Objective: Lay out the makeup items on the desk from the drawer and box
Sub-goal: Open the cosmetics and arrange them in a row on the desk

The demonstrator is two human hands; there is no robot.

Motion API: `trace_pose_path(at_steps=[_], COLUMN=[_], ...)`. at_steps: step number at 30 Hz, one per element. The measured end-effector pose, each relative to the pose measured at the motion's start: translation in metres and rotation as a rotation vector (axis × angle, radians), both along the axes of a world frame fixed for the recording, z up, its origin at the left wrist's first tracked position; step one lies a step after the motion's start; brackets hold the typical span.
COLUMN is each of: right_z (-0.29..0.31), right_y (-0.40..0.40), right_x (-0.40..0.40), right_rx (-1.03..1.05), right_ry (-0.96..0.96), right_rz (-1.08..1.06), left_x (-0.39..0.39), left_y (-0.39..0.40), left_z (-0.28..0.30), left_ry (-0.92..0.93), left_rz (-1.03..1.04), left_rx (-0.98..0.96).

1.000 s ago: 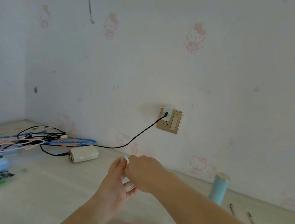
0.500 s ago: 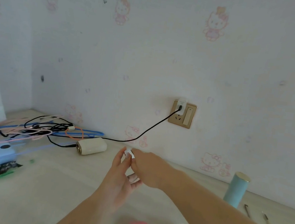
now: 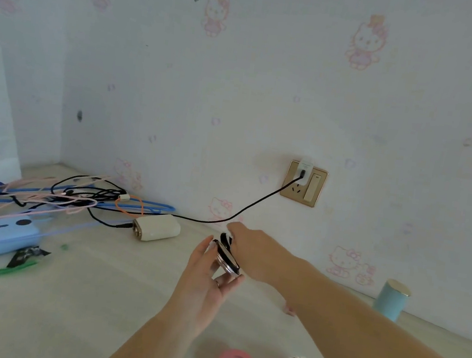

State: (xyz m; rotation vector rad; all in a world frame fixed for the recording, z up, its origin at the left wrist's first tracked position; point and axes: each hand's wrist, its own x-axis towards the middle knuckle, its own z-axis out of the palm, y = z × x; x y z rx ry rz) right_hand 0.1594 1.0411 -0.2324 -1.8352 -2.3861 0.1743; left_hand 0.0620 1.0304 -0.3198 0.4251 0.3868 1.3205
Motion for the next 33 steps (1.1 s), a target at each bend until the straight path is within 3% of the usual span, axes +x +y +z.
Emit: trace_pose_path(at_steps=[6, 10, 13, 17, 19, 22, 28, 33], right_z=[-0.002, -0.006, -0.013, -0.025, -0.03, -0.038, -0.051, -0.059], right_y=[0.011, 0.023, 0.026, 0.03, 0.032, 0.035, 0.041, 0.044], right_x=[0.013, 0.026, 0.03, 0.03, 0.03, 0.03, 0.032, 0.034], right_rx=[0.077, 0.034, -0.011, -0.047, -0.049, -0.048, -0.062, -0.064], right_ry=[0.042, 0.167, 0.185, 0.116, 0.108, 0.107, 0.128, 0.176], right_rz=[-0.103, -0.237, -0.293, -0.32, -0.327, -0.325, -0.337, -0.365], left_x=[-0.01, -0.023, -0.026, -0.027, -0.026, -0.028, -0.032, -0.03], left_y=[0.008, 0.012, 0.015, 0.017, 0.018, 0.024, 0.031, 0.035], left_z=[-0.001, -0.008, -0.013, -0.02, -0.026, -0.032, -0.046, -0.048], left_ry=[0.086, 0.287, 0.589, 1.336, 1.537, 1.748, 2.003, 2.06], left_rz=[-0.003, 0.072, 0.095, 0.147, 0.113, 0.155, 0.188, 0.22], left_rx=[-0.084, -0.164, -0.088, 0.28, 0.42, 0.442, 0.469, 0.461])
